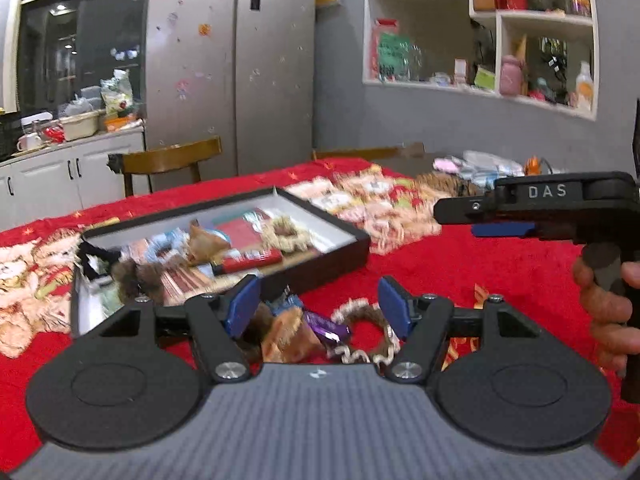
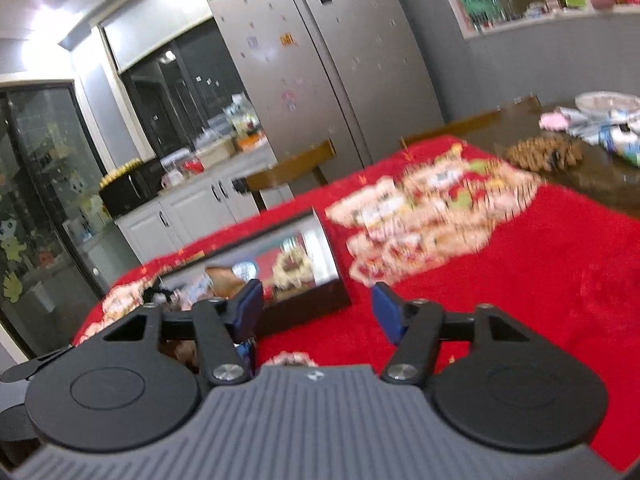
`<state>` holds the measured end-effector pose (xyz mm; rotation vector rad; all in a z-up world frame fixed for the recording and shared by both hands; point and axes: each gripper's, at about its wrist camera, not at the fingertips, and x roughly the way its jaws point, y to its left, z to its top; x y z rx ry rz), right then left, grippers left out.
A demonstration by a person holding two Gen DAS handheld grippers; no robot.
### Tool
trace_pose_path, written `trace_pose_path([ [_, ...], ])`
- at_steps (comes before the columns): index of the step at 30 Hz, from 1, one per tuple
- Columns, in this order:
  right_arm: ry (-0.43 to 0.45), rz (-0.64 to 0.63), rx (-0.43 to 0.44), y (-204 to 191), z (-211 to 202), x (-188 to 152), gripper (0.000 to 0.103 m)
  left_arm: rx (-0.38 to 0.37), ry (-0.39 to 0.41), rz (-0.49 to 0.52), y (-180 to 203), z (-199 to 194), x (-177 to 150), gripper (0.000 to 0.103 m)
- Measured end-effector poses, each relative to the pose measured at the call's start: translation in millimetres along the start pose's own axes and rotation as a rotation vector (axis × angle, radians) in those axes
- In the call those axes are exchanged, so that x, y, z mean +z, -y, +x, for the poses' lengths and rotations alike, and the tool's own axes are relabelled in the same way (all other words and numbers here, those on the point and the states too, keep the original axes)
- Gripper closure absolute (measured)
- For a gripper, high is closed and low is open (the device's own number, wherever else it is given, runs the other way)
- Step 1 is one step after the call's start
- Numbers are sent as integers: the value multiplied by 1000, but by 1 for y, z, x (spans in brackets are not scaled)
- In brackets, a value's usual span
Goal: Organize objects
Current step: 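Move both open tools back toward the pile of items, then grasp the wrapped candy bar with the left tool while the right grasps the white hair clip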
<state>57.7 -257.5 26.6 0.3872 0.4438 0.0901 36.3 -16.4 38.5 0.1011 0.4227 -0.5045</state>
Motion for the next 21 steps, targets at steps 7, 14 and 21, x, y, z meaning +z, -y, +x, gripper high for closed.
trace_pose_path([
  [7, -125, 42, -4, 6, 22, -35, 57, -10, -92, -22, -7, 34, -16, 41],
  [14, -201, 44, 49, -3, 35, -53, 59, 40, -149, -56, -19, 56, -21, 46],
  [21, -239, 35, 54, -7, 42, -59, 59, 49, -167, -83, -27, 71, -22, 47],
])
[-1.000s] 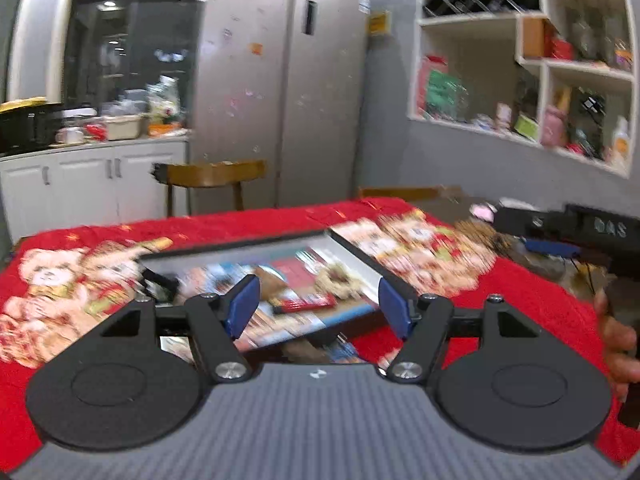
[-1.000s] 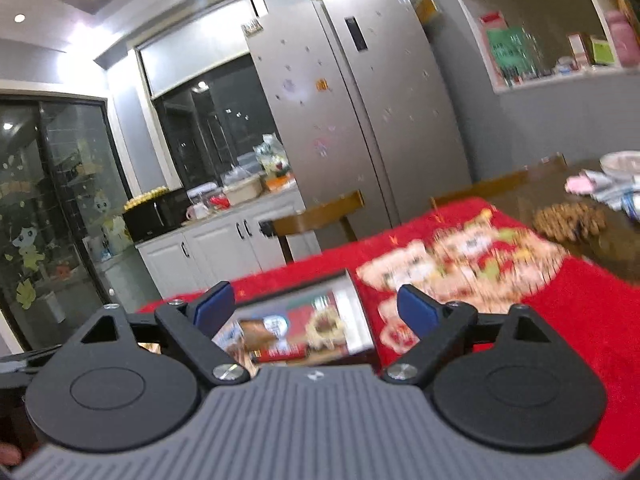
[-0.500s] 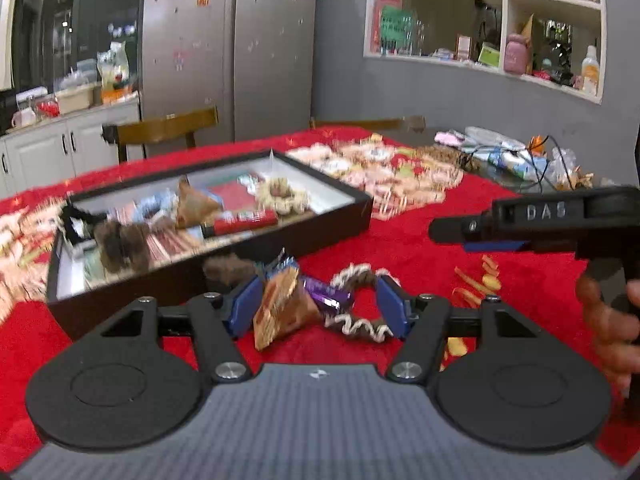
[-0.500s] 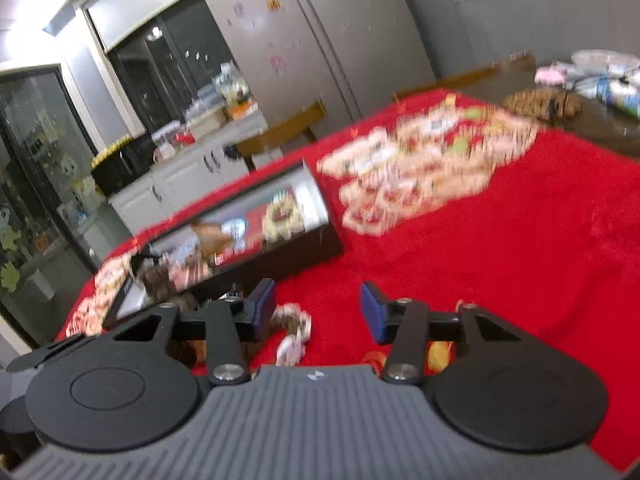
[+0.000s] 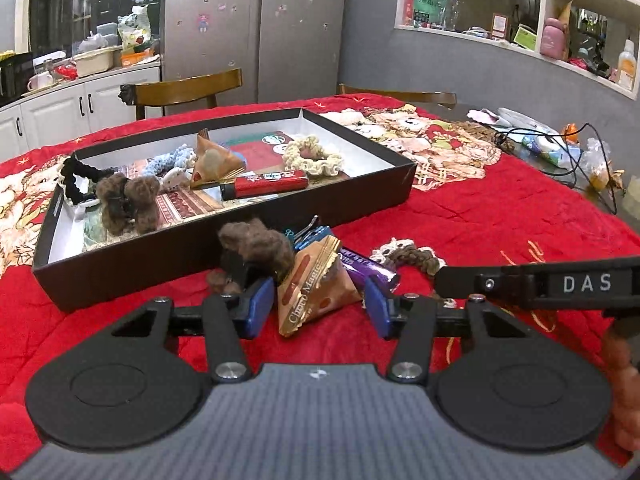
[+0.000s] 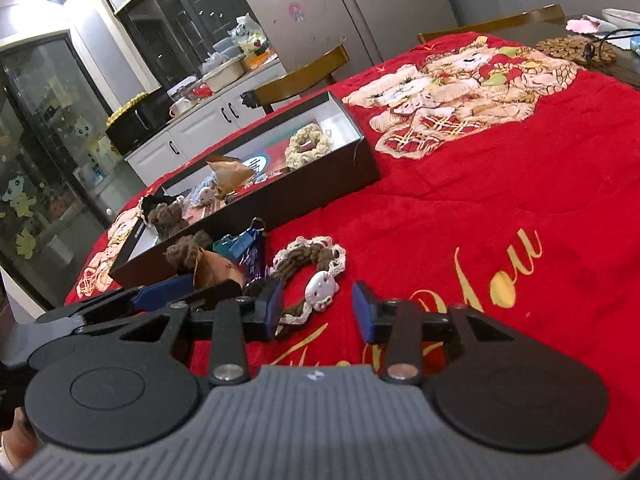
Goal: Organize objects
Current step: 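Grasp the wrapped candy bar with the left tool while the right grasps the white hair clip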
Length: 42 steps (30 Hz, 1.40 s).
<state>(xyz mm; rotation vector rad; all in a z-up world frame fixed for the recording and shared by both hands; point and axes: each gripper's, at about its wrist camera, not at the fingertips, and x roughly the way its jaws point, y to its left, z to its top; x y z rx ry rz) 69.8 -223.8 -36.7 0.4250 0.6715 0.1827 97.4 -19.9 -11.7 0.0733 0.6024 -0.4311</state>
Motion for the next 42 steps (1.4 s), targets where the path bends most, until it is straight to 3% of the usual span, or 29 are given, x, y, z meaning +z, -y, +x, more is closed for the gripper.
trace_pose_path([
  [10, 17, -4, -41, -8, 9, -1, 57, 7, -34, 15, 0, 19, -1, 49],
  [13, 38, -32, -54, -12, 13, -4, 84, 9, -33, -4, -5, 18, -1, 55],
  [17, 55, -81, -80, -18, 14, -9, 84, 2, -32, -30, -10, 16, -2, 59],
  [42, 174, -29, -100, -10, -22, 3, 88, -25, 38, -5, 8, -21, -4, 59],
])
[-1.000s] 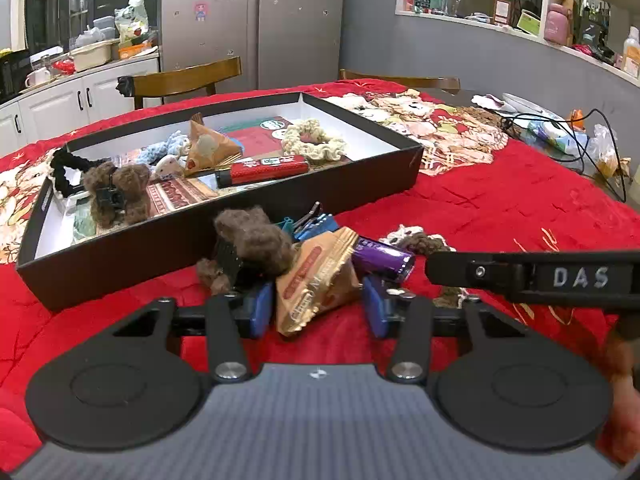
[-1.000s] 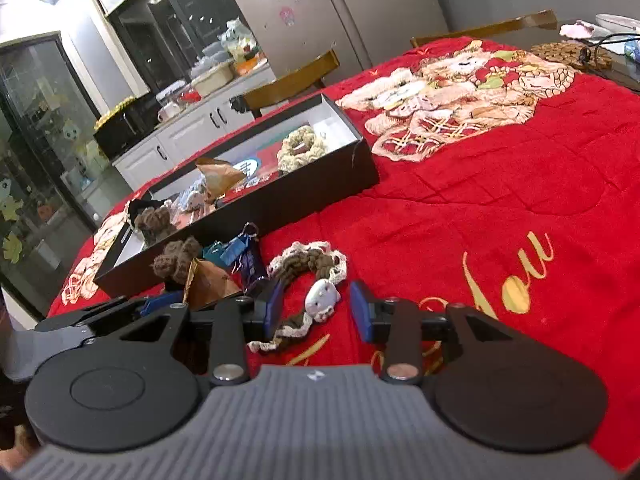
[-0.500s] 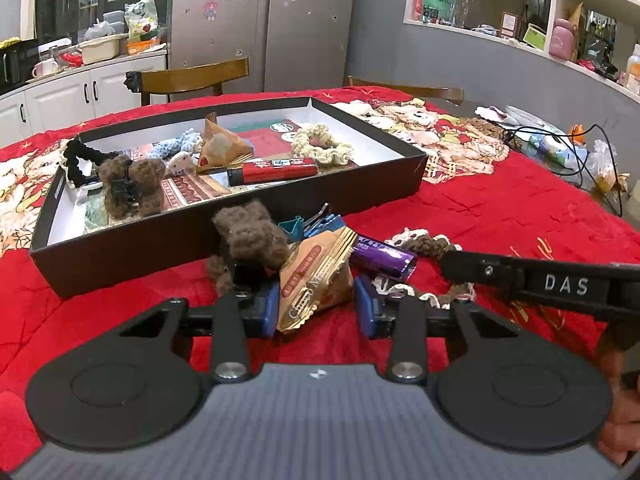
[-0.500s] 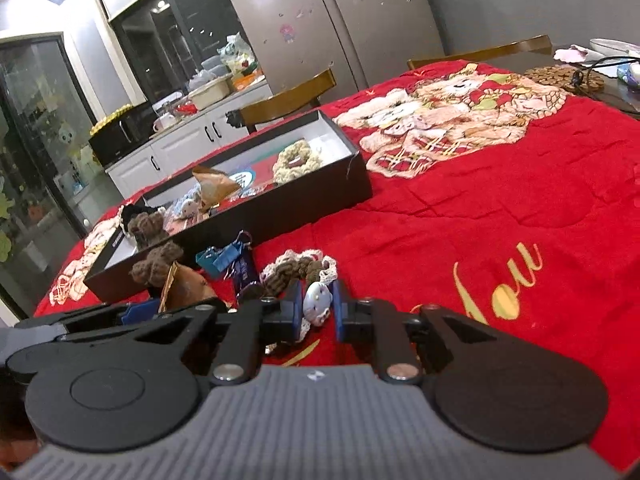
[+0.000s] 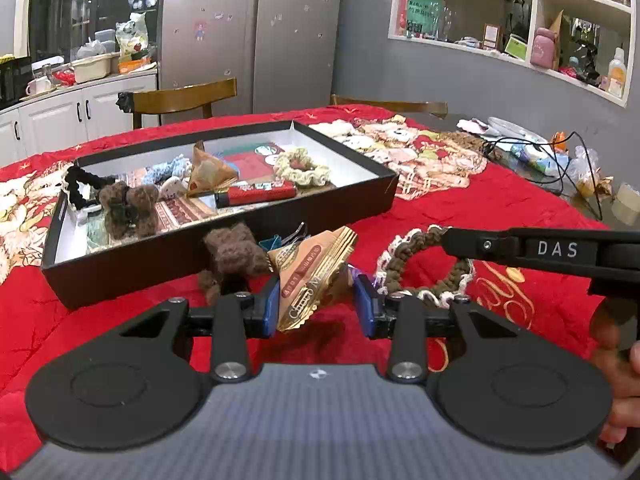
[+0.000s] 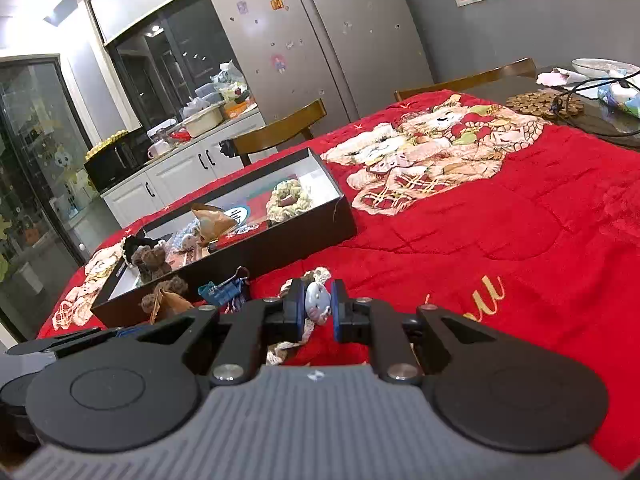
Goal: Organize objects
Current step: 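Grasp the wrapped candy bar with the left tool while the right grasps the white hair clip, then carry the candy bar and white clip over the box and open both tools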
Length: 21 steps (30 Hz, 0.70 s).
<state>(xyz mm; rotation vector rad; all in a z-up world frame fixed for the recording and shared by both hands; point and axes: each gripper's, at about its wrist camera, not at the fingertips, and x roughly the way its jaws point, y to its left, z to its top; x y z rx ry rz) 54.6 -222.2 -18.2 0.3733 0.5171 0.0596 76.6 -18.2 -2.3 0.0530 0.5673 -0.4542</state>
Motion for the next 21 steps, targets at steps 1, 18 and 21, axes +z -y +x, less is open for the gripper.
trace_pose_path([
  [1, 4, 1, -1, 0, -1, 1, 88, -1, 5, 1, 0, -2, 0, 59],
  [18, 85, -63, 90, -35, -17, 37, 87, 24, 105, -31, -8, -34, 24, 59],
  [21, 100, -77, 124, -45, -20, 45, 88, 42, 125, -32, -10, -38, 33, 59],
])
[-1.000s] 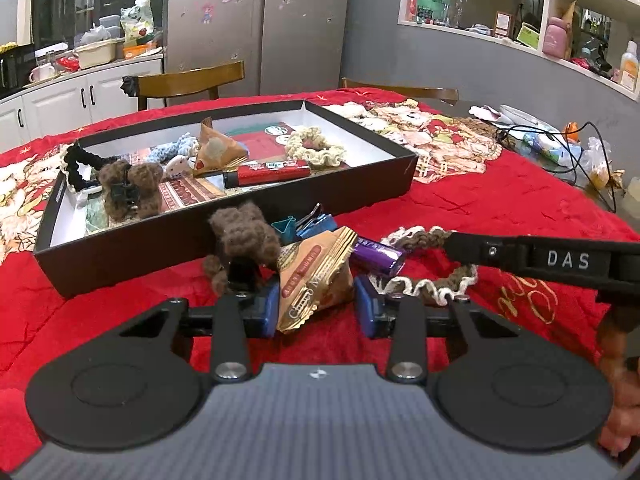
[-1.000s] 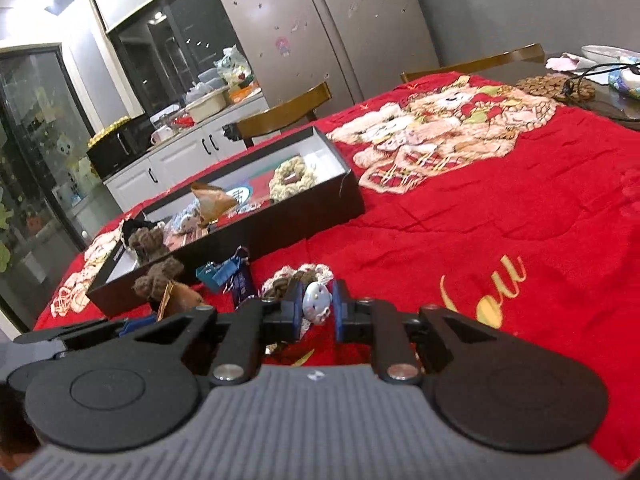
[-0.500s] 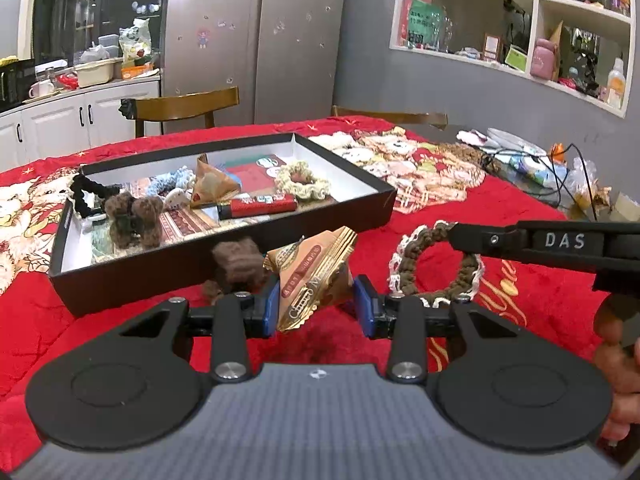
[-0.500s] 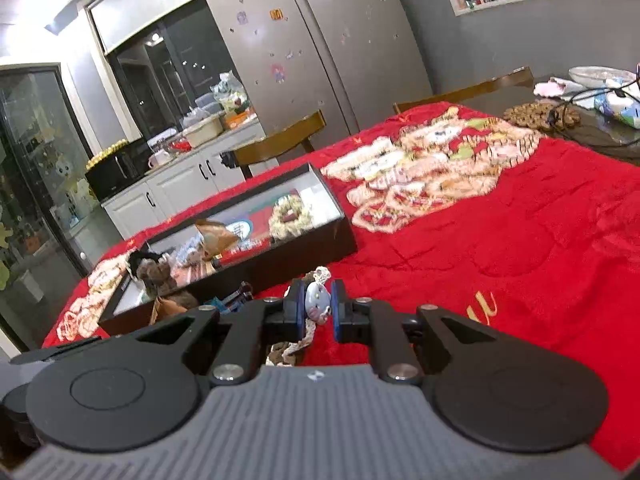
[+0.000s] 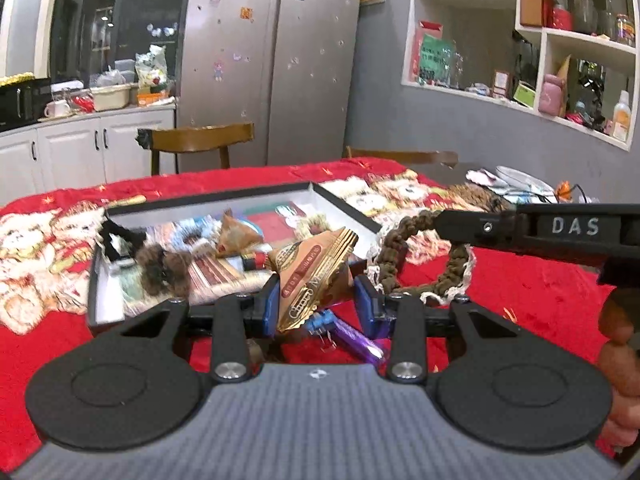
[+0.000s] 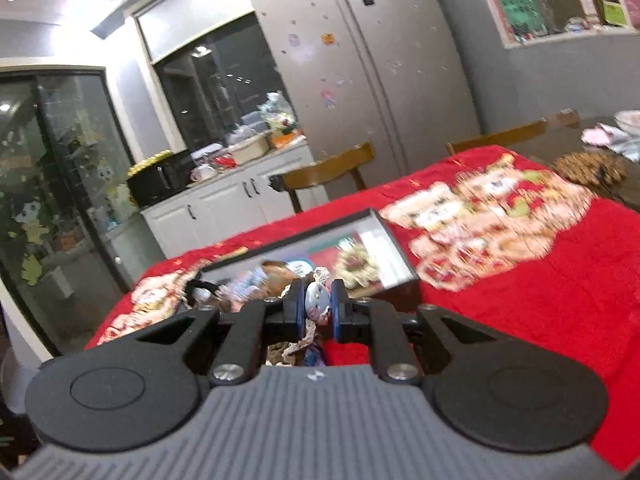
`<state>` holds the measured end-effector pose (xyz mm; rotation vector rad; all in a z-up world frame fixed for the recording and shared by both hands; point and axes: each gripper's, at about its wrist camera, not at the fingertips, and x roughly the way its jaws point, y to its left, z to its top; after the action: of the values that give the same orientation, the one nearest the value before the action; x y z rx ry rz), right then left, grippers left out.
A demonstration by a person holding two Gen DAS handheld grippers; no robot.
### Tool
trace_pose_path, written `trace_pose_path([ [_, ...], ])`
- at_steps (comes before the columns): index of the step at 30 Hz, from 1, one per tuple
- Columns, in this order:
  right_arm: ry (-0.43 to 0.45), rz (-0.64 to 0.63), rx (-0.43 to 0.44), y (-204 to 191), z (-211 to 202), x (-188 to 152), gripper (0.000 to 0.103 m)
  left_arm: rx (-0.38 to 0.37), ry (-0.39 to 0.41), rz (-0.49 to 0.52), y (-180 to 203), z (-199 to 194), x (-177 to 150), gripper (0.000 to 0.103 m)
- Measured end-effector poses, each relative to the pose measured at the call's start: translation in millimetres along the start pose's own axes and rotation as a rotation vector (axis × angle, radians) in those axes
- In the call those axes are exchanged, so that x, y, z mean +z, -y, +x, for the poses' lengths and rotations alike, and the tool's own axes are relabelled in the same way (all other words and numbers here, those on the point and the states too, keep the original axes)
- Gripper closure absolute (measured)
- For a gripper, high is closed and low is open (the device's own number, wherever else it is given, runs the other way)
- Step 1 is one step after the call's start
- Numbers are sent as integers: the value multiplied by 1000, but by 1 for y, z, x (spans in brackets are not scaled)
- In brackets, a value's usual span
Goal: Organize objects
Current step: 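Carry the candy bar and white clip over the box and open both tools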
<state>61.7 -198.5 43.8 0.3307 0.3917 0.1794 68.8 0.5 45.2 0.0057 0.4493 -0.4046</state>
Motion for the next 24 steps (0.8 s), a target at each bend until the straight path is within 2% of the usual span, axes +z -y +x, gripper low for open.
trace_pose_path([
  [6, 37, -45, 51, -16, 6, 26, 88, 70, 41, 25, -5, 1, 28, 59],
  [12, 60, -70, 69, -20, 22, 56, 87, 105, 94, 25, -12, 8, 61, 59],
  [24, 118, -147, 90, -33, 45, 100, 87, 137, 103, -19, -32, 46, 100, 59],
])
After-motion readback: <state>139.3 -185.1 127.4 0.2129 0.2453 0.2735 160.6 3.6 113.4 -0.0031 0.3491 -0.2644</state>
